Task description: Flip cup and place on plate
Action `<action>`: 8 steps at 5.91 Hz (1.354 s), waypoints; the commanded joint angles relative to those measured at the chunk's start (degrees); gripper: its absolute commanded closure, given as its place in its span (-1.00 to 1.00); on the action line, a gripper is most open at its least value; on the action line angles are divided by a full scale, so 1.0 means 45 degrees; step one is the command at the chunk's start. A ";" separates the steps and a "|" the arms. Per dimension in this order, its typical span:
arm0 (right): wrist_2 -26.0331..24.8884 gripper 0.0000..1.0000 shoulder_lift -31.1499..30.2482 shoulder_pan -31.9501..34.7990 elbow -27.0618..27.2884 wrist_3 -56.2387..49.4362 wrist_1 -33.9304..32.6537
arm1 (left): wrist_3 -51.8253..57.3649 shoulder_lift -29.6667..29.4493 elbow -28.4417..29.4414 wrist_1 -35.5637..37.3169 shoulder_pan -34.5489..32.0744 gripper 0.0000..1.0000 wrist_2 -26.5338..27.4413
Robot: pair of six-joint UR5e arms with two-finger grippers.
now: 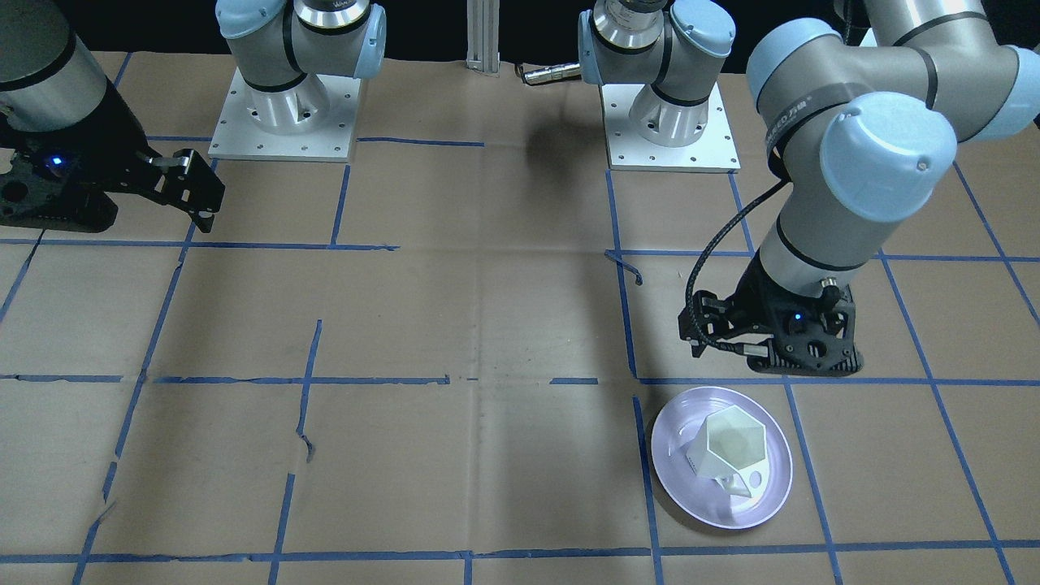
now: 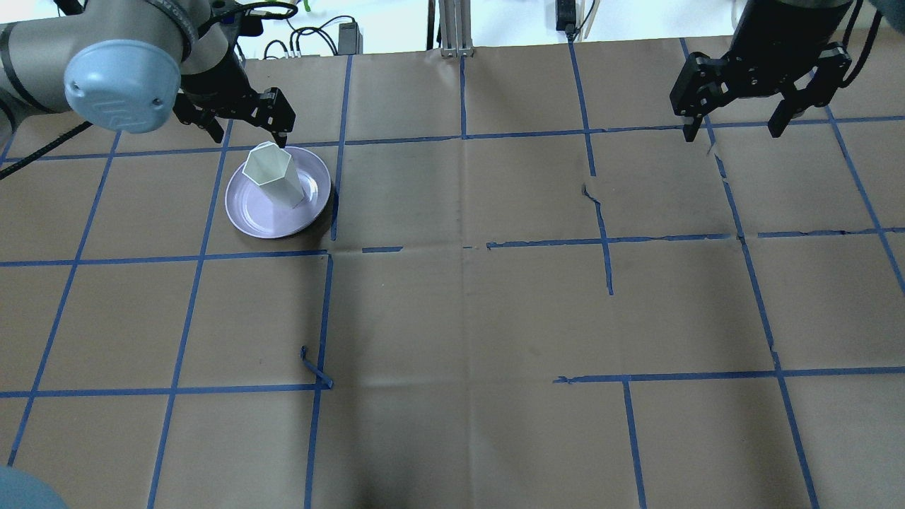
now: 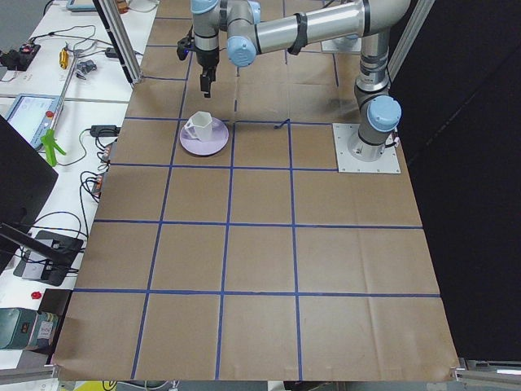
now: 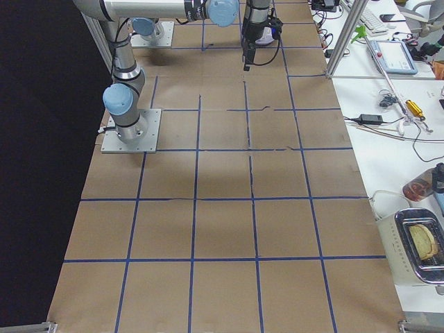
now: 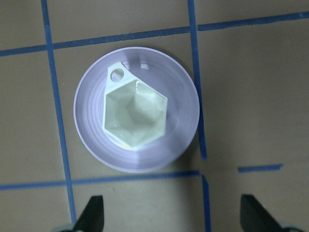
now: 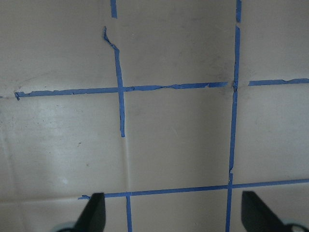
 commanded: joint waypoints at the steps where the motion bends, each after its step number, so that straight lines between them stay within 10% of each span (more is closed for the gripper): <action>1: 0.0000 -1.00 -0.0001 0.0000 0.0000 0.0000 -0.0007 | -0.1667 0.1520 0.0255 -0.2736 -0.0307 -0.98 -0.0926; 8: 0.0000 -1.00 -0.0001 0.0000 0.0000 0.0000 0.0013 | -0.2884 0.1525 0.0824 -0.3962 -0.1696 -0.98 -0.0538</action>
